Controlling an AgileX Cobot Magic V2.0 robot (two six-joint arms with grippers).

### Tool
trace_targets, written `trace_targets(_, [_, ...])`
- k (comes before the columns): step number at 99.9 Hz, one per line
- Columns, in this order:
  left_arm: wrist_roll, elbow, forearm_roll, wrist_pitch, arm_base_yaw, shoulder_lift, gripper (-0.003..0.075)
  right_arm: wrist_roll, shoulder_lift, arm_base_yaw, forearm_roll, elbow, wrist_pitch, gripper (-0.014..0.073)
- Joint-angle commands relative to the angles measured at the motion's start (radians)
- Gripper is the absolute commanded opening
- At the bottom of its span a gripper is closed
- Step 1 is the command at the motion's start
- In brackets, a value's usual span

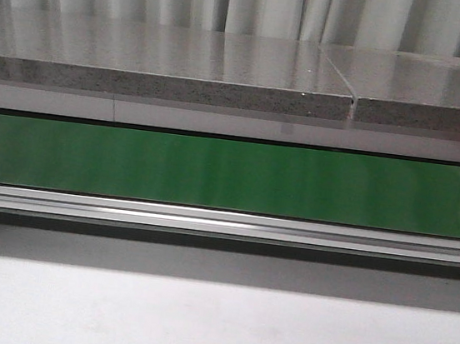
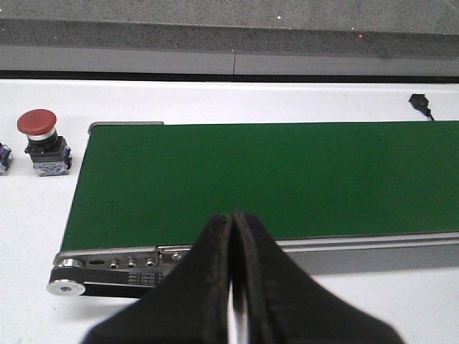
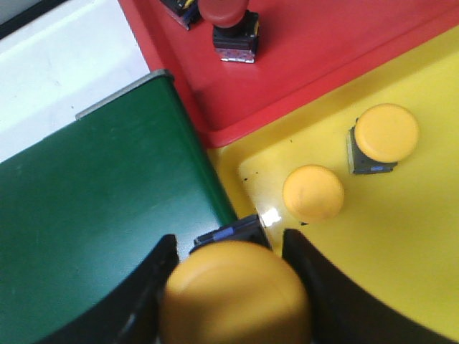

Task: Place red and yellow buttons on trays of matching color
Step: 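Lower the yellow button into the yellow tray and open the right gripper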

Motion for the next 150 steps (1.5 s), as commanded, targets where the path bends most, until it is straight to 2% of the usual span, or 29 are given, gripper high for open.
trace_targets(1, [0.000, -0.026, -0.014, -0.074, -0.008, 0.003, -0.0019, 0.004, -0.029, -0.007, 0.015, 0.024, -0.100, 0.0132])
trace_targets(39, [0.000, -0.026, -0.014, -0.074, -0.008, 0.003, -0.0019, 0.004, -0.029, -0.009, -0.047, 0.233, -0.286, 0.0132])
trace_targets(67, [0.000, -0.026, -0.014, -0.074, -0.008, 0.003, -0.0019, 0.004, -0.011, -0.080, -0.052, 0.312, -0.397, 0.0132])
trace_targets(106, [0.000, -0.026, -0.014, -0.074, -0.008, 0.003, -0.0019, 0.004, 0.134, -0.082, -0.052, 0.320, -0.431, 0.0132])
trace_targets(134, [0.000, -0.026, -0.014, -0.074, -0.008, 0.003, -0.0019, 0.004, 0.154, -0.082, -0.052, 0.320, -0.440, 0.0136])
trace_targets(141, [0.000, -0.026, -0.014, -0.074, -0.008, 0.003, -0.0019, 0.004, 0.154, -0.082, -0.052, 0.320, -0.440, 0.0159])
trace_targets(150, [0.000, -0.026, -0.014, -0.074, -0.008, 0.003, -0.0019, 0.004, 0.154, -0.082, -0.052, 0.320, -0.440, 0.0230])
